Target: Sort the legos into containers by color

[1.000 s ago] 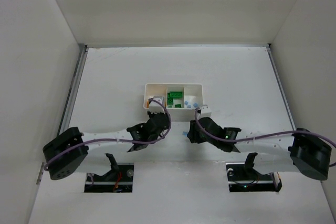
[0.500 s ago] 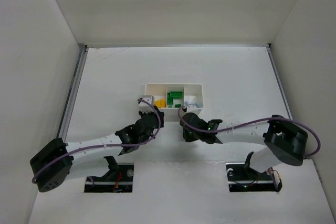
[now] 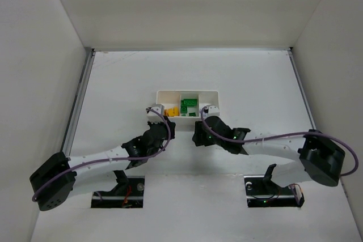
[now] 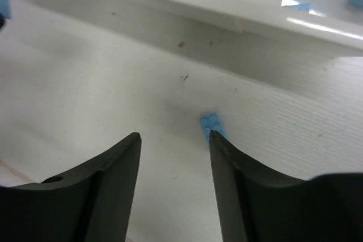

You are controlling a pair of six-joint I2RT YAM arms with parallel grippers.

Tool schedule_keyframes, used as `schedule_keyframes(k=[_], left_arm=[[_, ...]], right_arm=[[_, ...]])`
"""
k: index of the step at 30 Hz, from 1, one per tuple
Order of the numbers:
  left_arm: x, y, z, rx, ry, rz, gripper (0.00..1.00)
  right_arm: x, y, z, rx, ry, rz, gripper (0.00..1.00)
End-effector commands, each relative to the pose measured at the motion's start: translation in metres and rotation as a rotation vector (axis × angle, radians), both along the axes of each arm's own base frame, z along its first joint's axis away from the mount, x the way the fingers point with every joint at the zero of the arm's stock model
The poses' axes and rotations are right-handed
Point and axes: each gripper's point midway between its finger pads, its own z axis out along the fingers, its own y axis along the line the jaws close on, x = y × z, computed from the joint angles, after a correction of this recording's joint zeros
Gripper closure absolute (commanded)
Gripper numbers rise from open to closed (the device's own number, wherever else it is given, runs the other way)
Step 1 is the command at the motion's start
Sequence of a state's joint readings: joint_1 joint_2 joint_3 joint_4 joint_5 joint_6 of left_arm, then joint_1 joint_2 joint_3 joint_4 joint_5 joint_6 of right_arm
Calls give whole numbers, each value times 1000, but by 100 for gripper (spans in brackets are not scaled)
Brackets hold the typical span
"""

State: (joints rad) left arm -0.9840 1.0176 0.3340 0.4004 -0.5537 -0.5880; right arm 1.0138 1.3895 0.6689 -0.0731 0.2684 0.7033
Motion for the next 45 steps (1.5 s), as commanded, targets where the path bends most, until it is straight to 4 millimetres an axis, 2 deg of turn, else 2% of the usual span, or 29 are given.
schedule_keyframes(k=[1,5,8,12,16,22,26,32,40,45], left_arm=[[3,-2,6,-22,-17,2,87],[2,-7,6,-19,-15,-7,87],[3,-9,7,-20,-16,-8,87],[2,-8,9,-17,-21,-9,87],[2,-4,7,-18,-16,-1,87],[3,-2,9,-19,-19,2,87],[5,-3,14,-27,-29,4,87],[5,0,17,-36,-34,9,87],[5,3,22,-42,-42,16,87],[5,3,25,-47,-46,16,87]], right_arm=[[15,-10,14,33,-80,-19,37],[14,-18,-3,6,-53,-19,29],[12,-13,-13,-9,-43,21,29],[11,-9,-22,-60,-42,53,40],[-5,-5,-30,-121,-25,94,47],[-16,-16,-41,-271,-33,74,56],[-18,-24,-45,-370,-53,43,57],[-21,-30,-58,-430,-38,25,71],[-22,-31,-56,-402,-39,10,88],[-19,-26,-31,-325,-80,-12,89]])
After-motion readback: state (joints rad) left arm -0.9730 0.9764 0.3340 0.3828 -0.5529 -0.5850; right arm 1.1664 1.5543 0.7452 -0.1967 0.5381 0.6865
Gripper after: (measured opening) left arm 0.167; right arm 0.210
